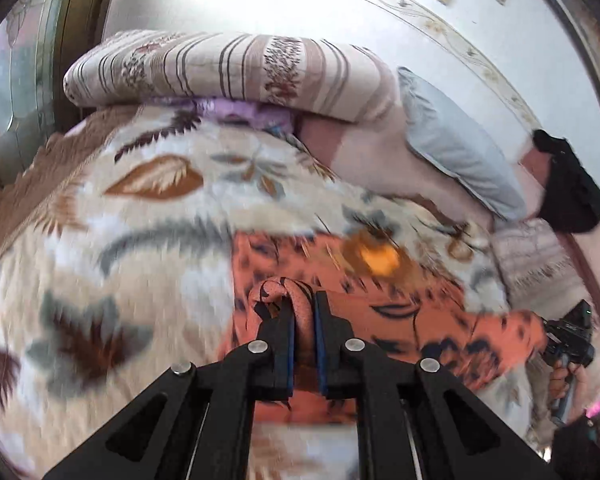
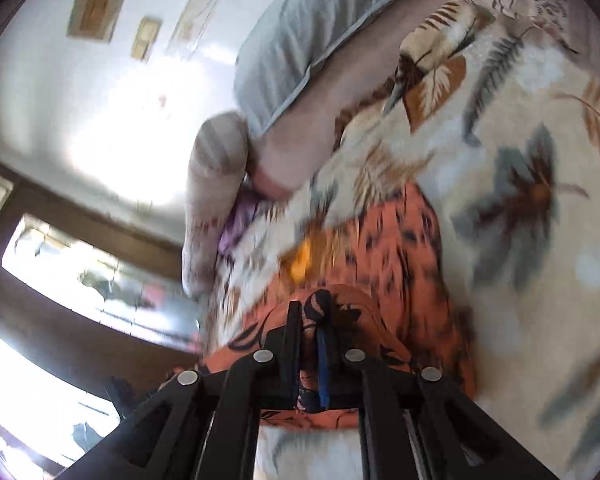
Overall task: Fold small clothes
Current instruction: 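Lift the hem and fold it toward the collar with both grippers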
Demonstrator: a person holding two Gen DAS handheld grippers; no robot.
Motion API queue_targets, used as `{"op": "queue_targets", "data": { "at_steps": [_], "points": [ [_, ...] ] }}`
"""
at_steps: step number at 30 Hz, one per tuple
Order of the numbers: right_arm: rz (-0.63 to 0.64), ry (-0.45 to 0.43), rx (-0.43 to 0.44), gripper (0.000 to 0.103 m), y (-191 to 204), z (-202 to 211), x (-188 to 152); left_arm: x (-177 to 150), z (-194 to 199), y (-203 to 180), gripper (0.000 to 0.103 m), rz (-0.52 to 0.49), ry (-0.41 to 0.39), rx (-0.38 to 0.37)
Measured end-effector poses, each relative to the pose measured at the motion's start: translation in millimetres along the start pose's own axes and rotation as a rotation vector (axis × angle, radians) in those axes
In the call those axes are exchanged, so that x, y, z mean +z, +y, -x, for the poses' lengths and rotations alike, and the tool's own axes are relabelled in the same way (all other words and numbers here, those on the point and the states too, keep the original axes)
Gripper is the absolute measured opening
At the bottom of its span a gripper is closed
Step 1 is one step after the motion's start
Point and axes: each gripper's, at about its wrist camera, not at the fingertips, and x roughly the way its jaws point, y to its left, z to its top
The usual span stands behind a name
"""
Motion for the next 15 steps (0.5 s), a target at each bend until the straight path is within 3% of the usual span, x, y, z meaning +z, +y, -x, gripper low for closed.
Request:
{"op": "queue_targets", "data": {
  "at_steps": [1,2,3,4,5,7,9,11,15],
  "points": [
    [-0.02,0.004,-0.028,0.01,-7.6,-15.0,13.6,6.9,-27.2,3.7,0.023,-0.002,0.019,0.036],
    [-0.058,0.005,-0.084,0.021,-21.7,-35.9,23.6,11.3,-54.7,7.6,0.052,-0.01,0.047,0.089],
    [-0.079,0.012,-0.151,0.06,-36.5,-55.7,27.7,12.4,-84.5,14.0,0.075,-0.016,0.091,0.15],
    [-0.092,0.032,-0.202,0.08,-50.3,-64.8,27.4,10.6,-106.5,21.5,0.076,-0.01,0.116,0.194],
    [-0.111,0.011,-0.242,0.085,-62.4,-68.7,23.0,9.3,-127.4,28.6,0.076,-0.018,0.143,0.232],
    [-0.128,-0.047,-0.232,0.085,-68.6,-60.8,6.6,5.1,-137.3,40.9,0.074,0.007,0.212,0.291],
    [-0.062,-0.114,-0.229,0.085,-51.1,-36.2,-19.2,-1.5,-107.3,47.8,0.076,0.035,0.123,0.243],
    [-0.014,-0.144,-0.21,0.085,-32.9,-12.7,-52.5,-10.1,-69.0,49.8,0.077,0.036,0.039,0.27],
    [-0.081,-0.086,-0.143,0.085,-20.9,4.0,-123.4,-55.0,-12.6,53.5,0.083,0.14,0.019,0.177]
  ]
}}
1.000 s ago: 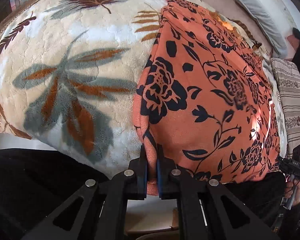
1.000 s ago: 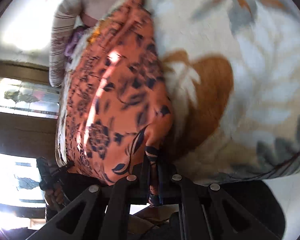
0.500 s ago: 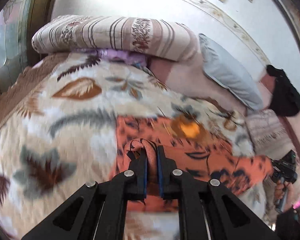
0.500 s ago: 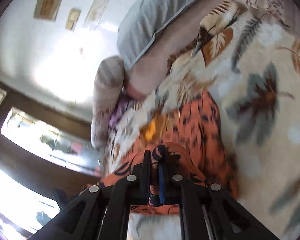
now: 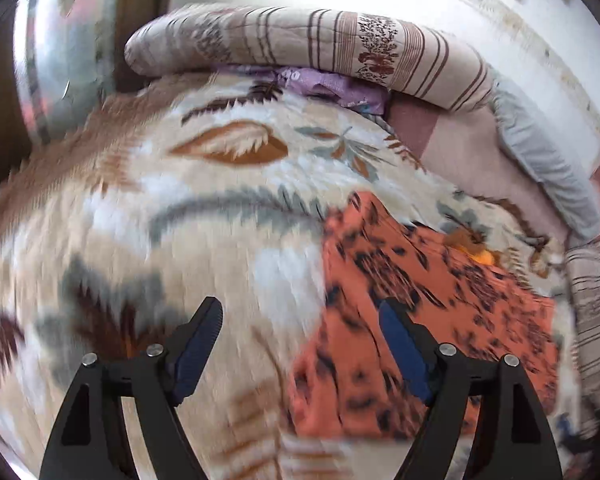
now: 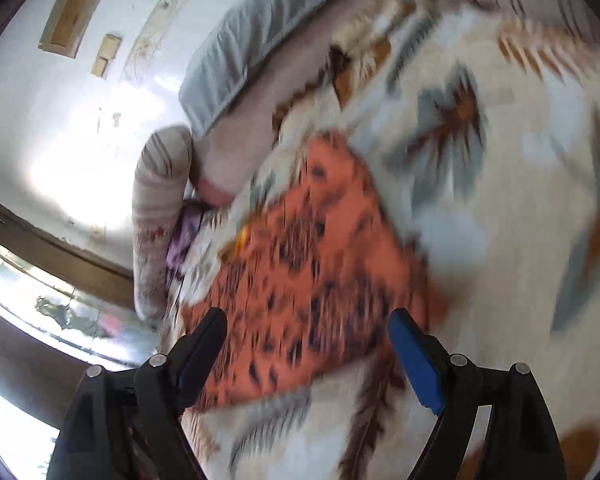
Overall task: Fold small clothes
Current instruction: 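Lift the hem and fold it toward the collar with both grippers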
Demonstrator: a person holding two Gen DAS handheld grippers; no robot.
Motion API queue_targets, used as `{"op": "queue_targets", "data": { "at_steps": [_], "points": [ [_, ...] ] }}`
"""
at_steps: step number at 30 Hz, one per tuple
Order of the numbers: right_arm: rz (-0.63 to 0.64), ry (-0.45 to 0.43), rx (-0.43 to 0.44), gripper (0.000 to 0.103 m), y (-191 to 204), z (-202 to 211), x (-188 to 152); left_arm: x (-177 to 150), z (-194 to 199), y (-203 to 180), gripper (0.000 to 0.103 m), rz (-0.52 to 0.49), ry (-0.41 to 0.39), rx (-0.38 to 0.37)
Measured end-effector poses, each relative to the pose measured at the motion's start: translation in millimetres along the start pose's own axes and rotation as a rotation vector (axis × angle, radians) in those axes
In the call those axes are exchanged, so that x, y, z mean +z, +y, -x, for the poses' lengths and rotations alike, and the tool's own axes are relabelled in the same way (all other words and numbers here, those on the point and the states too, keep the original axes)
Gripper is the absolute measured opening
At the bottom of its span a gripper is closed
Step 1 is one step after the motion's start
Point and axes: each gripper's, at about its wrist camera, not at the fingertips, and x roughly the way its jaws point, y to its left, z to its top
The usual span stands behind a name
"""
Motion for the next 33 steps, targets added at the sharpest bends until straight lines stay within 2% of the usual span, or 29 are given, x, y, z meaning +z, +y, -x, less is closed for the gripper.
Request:
{"op": "queue_targets", "data": {
  "at_steps": [2,4,7,10,11,12,13,14,16,20,22,25,26,28,29,30,31,33],
  "points": [
    [-0.079,0.043,0.004,0.085,-11.8,-10.8,-20.6,-28.9,0.3,1.1,0.083,0.05,0.046,-0.061],
    [-0.167,0.051,0.024,0.085,-22.4,-32.3,-24.7,-47.4,-15.5,-4.1,0.083,0.093,0.091,-0.062],
    [-0.201,-0.027,-0.004,0.085,-19.7,-49.0,-11.5,-59.4,-46.5,-18.0,0.083,0.117,0.143,-0.027],
    [-0.288,-0.071,-0.072,0.084,-20.6,-66.3,5.5,-52.2,-61.3,-33.7,0.084,0.084,0.102,0.054],
    [-0.303,-0.087,-0.081,0.074,-20.2,-69.3,8.9,-48.1,-65.6,-34.4,0.063,0.086,0.108,0.067],
    [-0.308,-0.086,-0.091,0.059,-20.1,-74.3,13.3,-42.3,-69.3,-34.1,0.023,0.093,0.118,0.063],
    [-0.303,-0.052,-0.095,0.016,-21.2,-83.5,17.5,-35.3,-73.5,-34.9,0.02,0.103,0.159,0.018],
    [-0.311,-0.039,-0.108,0.016,-23.3,-88.7,19.0,-29.4,-72.1,-35.3,0.019,0.109,0.166,0.023],
    [-0.289,-0.037,-0.103,0.015,-17.2,-83.7,25.2,-16.6,-50.8,-44.2,0.018,0.067,0.116,0.002],
    [-0.126,-0.075,-0.035,0.013,36.3,-36.4,27.4,-9.0,17.8,-53.1,0.018,0.028,0.008,-0.068],
    [-0.076,-0.081,-0.014,0.013,53.2,-11.3,22.8,-19.9,54.1,-46.9,0.018,0.019,-0.021,-0.095],
    [-0.055,-0.05,-0.009,0.014,48.2,23.1,-7.6,-59.0,82.3,-25.8,0.02,0.031,0.008,-0.089],
    [-0.043,-0.029,-0.037,0.018,38.6,29.9,-22.7,-81.0,81.2,-14.8,0.027,0.025,0.028,-0.058],
    [-0.013,0.036,-0.121,0.034,11.4,28.5,-52.6,-116.8,62.6,3.6,0.04,0.02,0.098,0.04],
    [-0.017,0.098,-0.194,0.066,-13.8,22.0,-68.7,-134.1,44.3,17.8,0.043,0.023,0.177,0.096],
    [-0.046,0.132,-0.217,0.064,-35.3,20.4,-77.9,-144.5,35.4,31.9,0.046,0.042,0.213,0.088],
    [-0.052,0.08,-0.135,0.064,-46.1,32.3,-82.1,-144.4,43.9,37.2,0.046,0.048,0.165,0.046],
    [-0.056,0.06,-0.184,0.066,-49.4,56.7,-79.1,-132.9,56.8,35.2,0.05,0.018,0.173,0.072]
  ]
}}
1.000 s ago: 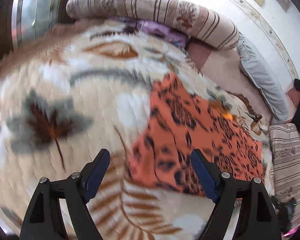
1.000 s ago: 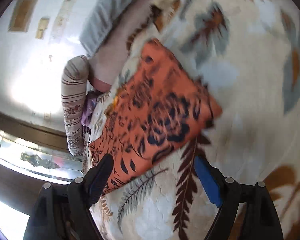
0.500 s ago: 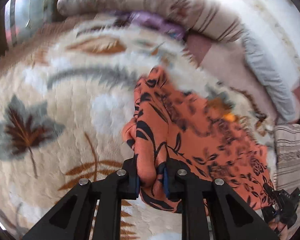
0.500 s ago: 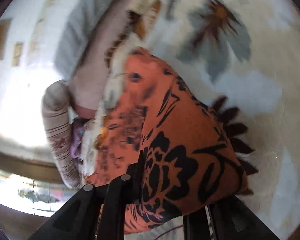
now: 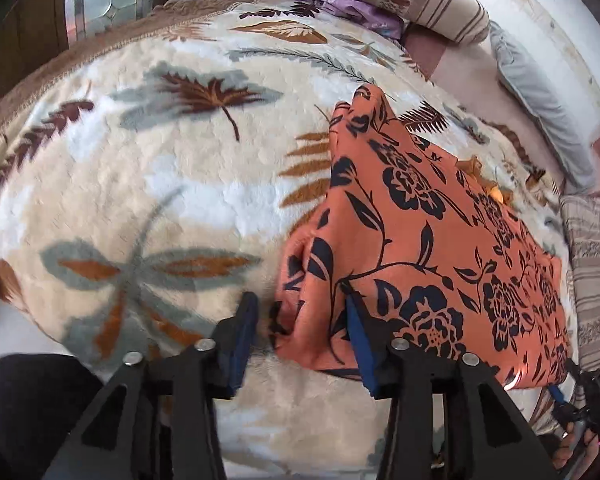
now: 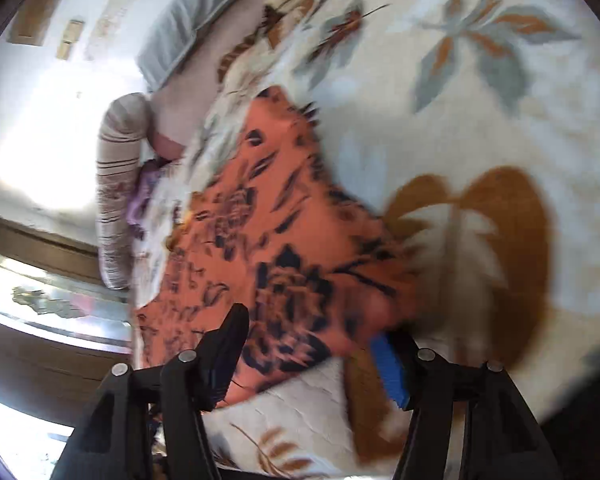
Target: Fold small clothes
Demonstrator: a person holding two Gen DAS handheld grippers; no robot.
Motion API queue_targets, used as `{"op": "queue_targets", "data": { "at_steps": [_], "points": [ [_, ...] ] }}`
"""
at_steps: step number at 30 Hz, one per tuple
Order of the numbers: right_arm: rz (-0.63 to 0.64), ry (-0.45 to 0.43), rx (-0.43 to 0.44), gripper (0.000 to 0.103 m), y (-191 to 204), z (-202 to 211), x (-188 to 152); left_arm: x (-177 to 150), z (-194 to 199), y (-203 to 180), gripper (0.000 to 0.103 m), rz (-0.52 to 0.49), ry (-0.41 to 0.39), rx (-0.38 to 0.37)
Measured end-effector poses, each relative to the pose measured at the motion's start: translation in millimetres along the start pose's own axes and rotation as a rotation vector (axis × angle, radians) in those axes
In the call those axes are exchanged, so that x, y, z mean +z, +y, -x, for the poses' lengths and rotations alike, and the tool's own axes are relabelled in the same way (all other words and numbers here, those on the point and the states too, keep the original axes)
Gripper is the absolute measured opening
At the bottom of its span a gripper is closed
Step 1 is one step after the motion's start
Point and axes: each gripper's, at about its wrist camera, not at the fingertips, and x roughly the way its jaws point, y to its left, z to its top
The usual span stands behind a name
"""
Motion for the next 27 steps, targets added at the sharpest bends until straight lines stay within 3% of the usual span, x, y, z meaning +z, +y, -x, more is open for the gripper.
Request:
{"op": "queue_targets", "data": {
  "at_steps": [3,6,9,13,14,15,16,17,21,23,24,25,27],
  "points": [
    [0.051,-0.092,-0.014,0.067,6.6,35.8,18.5,25.1,19.1,-6.1,0.06,-0.039,-0.065,-0.003],
    [0.151,-0.082,-0.01,0.069,26.8,33.9,52.4,53.5,19.2,-20.3,0.065,-0.103,-0.116,-0.014],
    [0.275,-0.008,-0.017,0.069,50.7,-0.9,88.8,78.7,-8.5,-42.5,0.066,-0.191,-0.101,-0.015],
    [0.386,0.077,-0.16,0.065,67.8,-79.8,129.8,104.6,-58.8,-60.3,0.065,-0.245,-0.04,0.017],
    [0.394,0.072,-0.184,0.04,68.6,-88.1,134.9,109.5,-68.3,-62.9,0.065,-0.25,-0.03,0.034],
    [0.415,0.066,-0.215,0.017,71.0,-94.0,137.1,110.3,-73.6,-62.3,0.056,-0.251,-0.037,0.048],
    [0.445,0.054,-0.253,0.015,77.3,-96.2,136.5,113.6,-77.2,-63.1,0.044,-0.258,-0.043,0.061],
    [0.482,0.03,-0.264,0.006,85.1,-93.4,133.4,116.6,-79.7,-63.6,0.02,-0.267,-0.037,0.077],
    [0.629,-0.1,-0.362,0.006,112.5,-79.9,123.3,122.3,-87.8,-61.4,0.017,-0.265,-0.076,0.117],
    [0.597,-0.053,-0.423,0.006,99.2,-108.2,135.5,123.0,-106.6,-60.9,0.02,-0.267,-0.051,0.149],
    [0.554,-0.02,-0.402,0.01,89.5,-122.2,140.5,123.3,-106.3,-63.4,0.021,-0.282,-0.073,0.166],
    [0.525,-0.045,-0.372,0.011,84.6,-120.7,143.4,124.9,-104.1,-65.5,0.021,-0.288,-0.068,0.175],
    [0.475,-0.079,-0.35,0.033,84.2,-106.5,147.1,129.5,-94.2,-63.6,0.026,-0.265,-0.063,0.157]
  ]
}}
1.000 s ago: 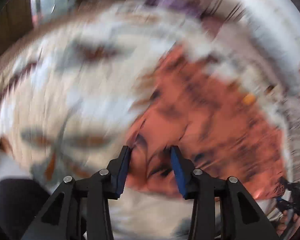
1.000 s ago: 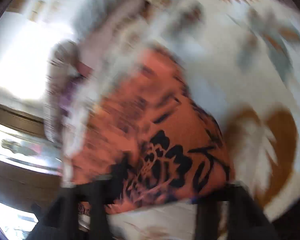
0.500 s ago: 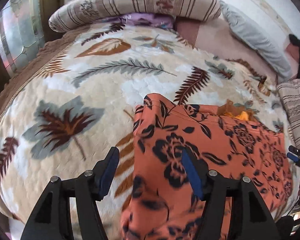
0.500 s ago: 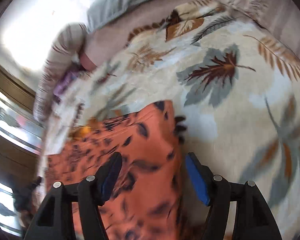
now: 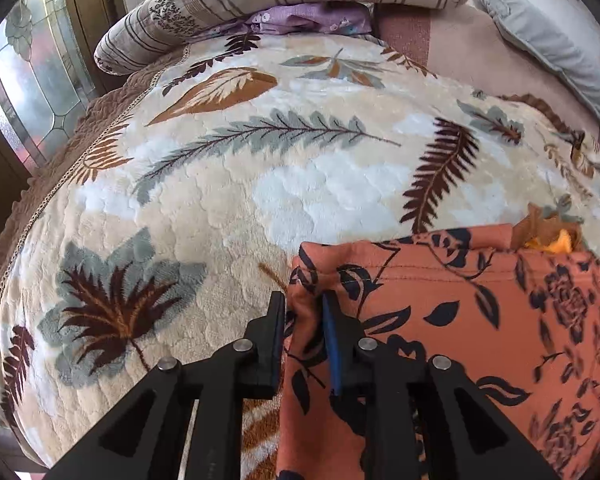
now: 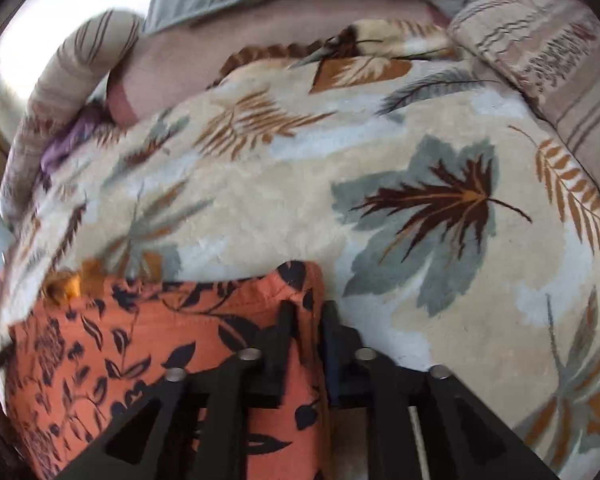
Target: Fold small clothes
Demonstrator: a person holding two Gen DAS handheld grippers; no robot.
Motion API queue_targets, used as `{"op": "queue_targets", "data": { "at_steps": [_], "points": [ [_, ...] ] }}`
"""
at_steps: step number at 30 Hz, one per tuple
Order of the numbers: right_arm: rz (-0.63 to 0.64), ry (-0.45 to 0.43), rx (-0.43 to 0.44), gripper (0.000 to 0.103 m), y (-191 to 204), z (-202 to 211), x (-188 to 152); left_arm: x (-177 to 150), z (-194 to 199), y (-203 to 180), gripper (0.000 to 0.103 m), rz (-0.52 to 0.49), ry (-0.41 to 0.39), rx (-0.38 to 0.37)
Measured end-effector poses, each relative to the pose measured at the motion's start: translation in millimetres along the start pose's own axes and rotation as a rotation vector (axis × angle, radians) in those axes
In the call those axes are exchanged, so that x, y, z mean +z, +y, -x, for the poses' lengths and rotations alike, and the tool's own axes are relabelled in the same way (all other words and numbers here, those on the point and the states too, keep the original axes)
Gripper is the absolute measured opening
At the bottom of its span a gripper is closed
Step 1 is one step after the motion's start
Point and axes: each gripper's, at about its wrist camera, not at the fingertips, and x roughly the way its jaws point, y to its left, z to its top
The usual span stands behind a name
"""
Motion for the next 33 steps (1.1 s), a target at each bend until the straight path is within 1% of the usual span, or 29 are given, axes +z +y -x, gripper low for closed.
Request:
{"op": "queue_targets", "data": {
  "at_steps": [1,2,3,4,6,7,9,10,11,13,14,15,16,17,18,19,20,21,22,23,24,25,26,27,28,29,30,32,33],
  "points": [
    [-0.016,-0.017,-0.001,0.04,-2.5,9.1,1.4,1.0,4.7,3.7,0.03,0.016,0.0,-0.009],
    [-0.03,-0.04,-0.02,0.059,-4.6,21.4,2.0,0.7,11.5,7.4,0.035,0.032,-0.004,-0.021],
    [-0.044,-0.061,-0.026,0.062,-5.1,33.4,1.4,-1.5,21.6,10.6,0.037,0.045,-0.02,-0.035],
    [-0.056,-0.088,0.006,0.062,-4.6,53.1,-1.6,-4.7,31.5,10.6,0.038,0.045,-0.034,-0.043],
    [-0.076,-0.109,0.109,0.065,5.1,87.0,-12.5,-17.1,56.8,8.1,0.046,0.022,-0.061,-0.048],
    [-0.081,-0.101,0.17,0.066,10.6,98.5,-19.7,-23.7,68.2,6.5,0.05,0.017,-0.073,-0.055],
    [-0.075,-0.051,0.35,0.075,25.7,120.6,-46.0,-44.7,92.0,3.0,0.072,0.023,-0.094,-0.083],
    [-0.079,-0.034,0.407,0.077,32.1,123.7,-57.3,-56.7,100.8,0.5,0.074,0.029,-0.103,-0.09],
    [-0.09,0.001,0.476,0.083,37.4,124.6,-74.7,-70.3,107.2,-2.7,0.077,0.027,-0.104,-0.105],
    [-0.119,0.086,0.566,0.084,40.4,108.2,-103.6,-92.3,105.0,-7.9,0.077,0.016,-0.092,-0.129],
    [-0.134,0.123,0.577,0.084,37.2,93.5,-116.6,-100.5,96.1,-10.9,0.077,0.012,-0.072,-0.109],
    [-0.151,0.153,0.548,0.082,31.8,78.2,-126.3,-107.8,77.4,-12.8,0.077,-0.002,-0.019,-0.07],
    [-0.184,0.176,0.481,0.075,20.1,61.5,-134.5,-113.3,56.9,-12.5,0.079,-0.015,0.047,-0.038],
    [-0.264,0.152,0.504,0.068,6.3,59.4,-139.6,-116.8,51.3,-5.7,0.082,0.021,0.035,-0.069],
    [-0.327,0.125,0.528,0.07,-1.0,67.4,-141.0,-116.7,56.1,0.9,0.082,0.063,0.026,-0.087],
    [-0.342,0.082,0.483,0.073,-3.4,83.7,-141.5,-115.4,62.1,4.5,0.081,0.093,0.043,-0.082],
    [-0.336,0.04,0.447,0.079,-3.3,98.6,-143.8,-114.8,69.5,6.4,0.081,0.111,0.033,-0.069],
    [-0.341,0.0,0.462,0.081,-3.4,113.0,-149.2,-114.4,78.0,6.5,0.081,0.111,0.002,-0.06],
    [-0.344,-0.012,0.516,0.083,-3.9,119.3,-154.4,-115.0,85.2,4.5,0.081,0.089,-0.033,-0.062],
    [-0.347,-0.011,0.545,0.084,-4.8,121.0,-160.5,-116.1,86.6,1.8,0.081,0.063,-0.044,-0.058],
    [-0.366,-0.004,0.516,0.084,-7.9,118.7,-167.6,-118.3,80.8,-2.0,0.081,0.035,-0.027,-0.033],
    [-0.407,0.026,0.453,0.084,-14.3,113.0,-176.9,-120.3,69.8,-4.4,0.081,0.014,0.01,-0.008],
    [-0.471,0.086,0.416,0.085,-22.7,100.6,-189.2,-122.3,59.4,-4.2,0.083,0.008,0.035,-0.015],
    [-0.53,0.106,0.45,0.085,-29.0,96.7,-198.8,-122.9,59.0,-0.2,0.083,0.034,0.027,-0.033],
    [-0.576,0.084,0.476,0.084,-33.9,99.5,-204.7,-121.3,63.9,4.5,0.083,0.068,0.039,-0.039],
    [-0.612,0.062,0.483,0.085,-37.3,105.6,-207.7,-120.6,70.4,7.3,0.082,0.095,0.042,-0.042],
    [-0.62,0.045,0.502,0.085,-38.1,110.3,-207.7,-119.4,78.0,7.3,0.082,0.107,0.02,-0.043],
    [-0.641,0.037,0.53,0.085,-39.0,108.8,-202.7,-115.5,90.1,0.1,0.082,0.088,-0.02,-0.045],
    [-0.654,0.049,0.521,0.085,-39.8,101.2,-200.1,-114.2,94.9,-4.4,0.082,0.085,-0.03,-0.062]
  ]
}}
